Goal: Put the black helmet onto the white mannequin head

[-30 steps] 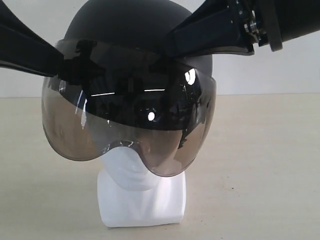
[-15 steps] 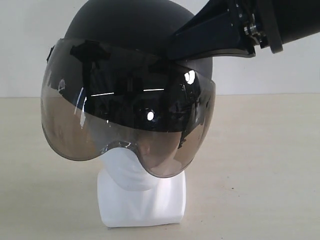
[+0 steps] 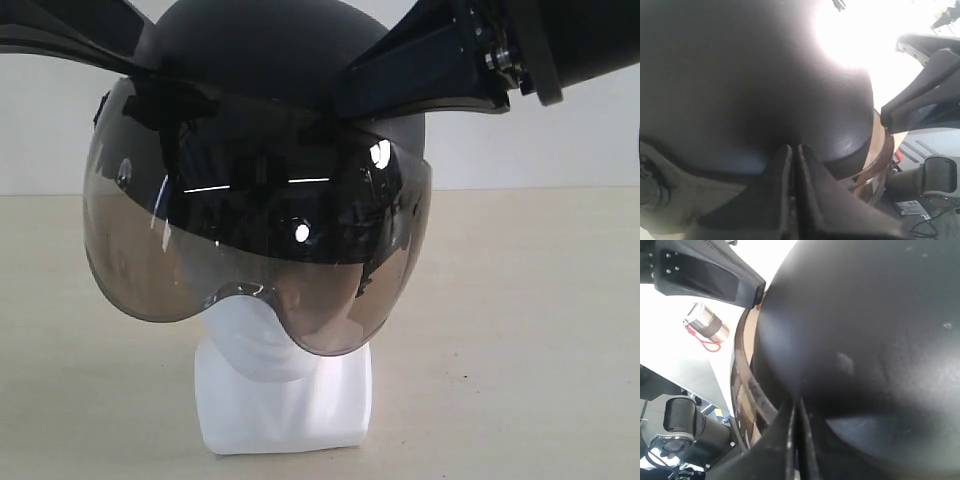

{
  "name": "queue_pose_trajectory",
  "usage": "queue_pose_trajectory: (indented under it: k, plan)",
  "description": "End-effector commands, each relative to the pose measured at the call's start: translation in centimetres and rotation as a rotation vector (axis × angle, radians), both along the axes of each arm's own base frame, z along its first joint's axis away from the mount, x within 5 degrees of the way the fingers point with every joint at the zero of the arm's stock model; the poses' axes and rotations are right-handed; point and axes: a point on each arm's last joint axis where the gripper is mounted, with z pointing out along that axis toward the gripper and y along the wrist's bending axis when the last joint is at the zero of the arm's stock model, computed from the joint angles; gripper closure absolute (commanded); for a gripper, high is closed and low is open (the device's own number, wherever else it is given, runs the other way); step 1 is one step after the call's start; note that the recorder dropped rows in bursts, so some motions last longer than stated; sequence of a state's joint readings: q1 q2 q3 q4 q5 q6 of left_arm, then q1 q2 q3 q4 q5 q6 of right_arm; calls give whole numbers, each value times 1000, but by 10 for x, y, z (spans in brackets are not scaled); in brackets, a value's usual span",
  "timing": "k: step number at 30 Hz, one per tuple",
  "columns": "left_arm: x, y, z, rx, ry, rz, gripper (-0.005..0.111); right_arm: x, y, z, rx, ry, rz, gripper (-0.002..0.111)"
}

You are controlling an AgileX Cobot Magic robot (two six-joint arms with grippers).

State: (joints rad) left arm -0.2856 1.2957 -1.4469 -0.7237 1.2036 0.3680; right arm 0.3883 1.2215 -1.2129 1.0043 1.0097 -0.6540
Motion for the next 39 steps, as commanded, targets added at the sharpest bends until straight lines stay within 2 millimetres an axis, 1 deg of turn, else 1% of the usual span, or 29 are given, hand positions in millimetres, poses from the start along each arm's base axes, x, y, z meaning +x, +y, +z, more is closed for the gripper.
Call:
queue_pose_trajectory:
  k: [1,3,5,14,19,22,26,28,35,39]
  plan:
    - [-2,2,-5,52,2,-10,102,-1,0,-2,-22,-14,7,108]
    - [-1,2,-12,65,21,-9,102,1,0,-2,-17,-22,-7,108]
    - [-4,3,-13,66,24,-9,102,1,0,-2,-17,-23,-9,108]
    - [-24,9,-20,67,35,-7,102,0,0,-2,-15,-11,-5,108]
    - [-25,9,-22,69,41,-7,102,-2,0,-2,-20,-1,12,108]
    - [-25,9,-22,69,41,-7,102,-2,0,-8,-26,21,14,108]
    - [-25,9,-22,69,41,-7,102,-2,0,-26,-47,73,7,108]
    - [-25,9,-22,69,41,-7,102,-2,0,-32,-55,89,8,108]
    - [-25,9,-22,69,41,-7,102,-4,0,-33,-60,101,22,108]
    - [-25,9,-22,68,43,-5,102,-7,3,-34,-74,98,46,108]
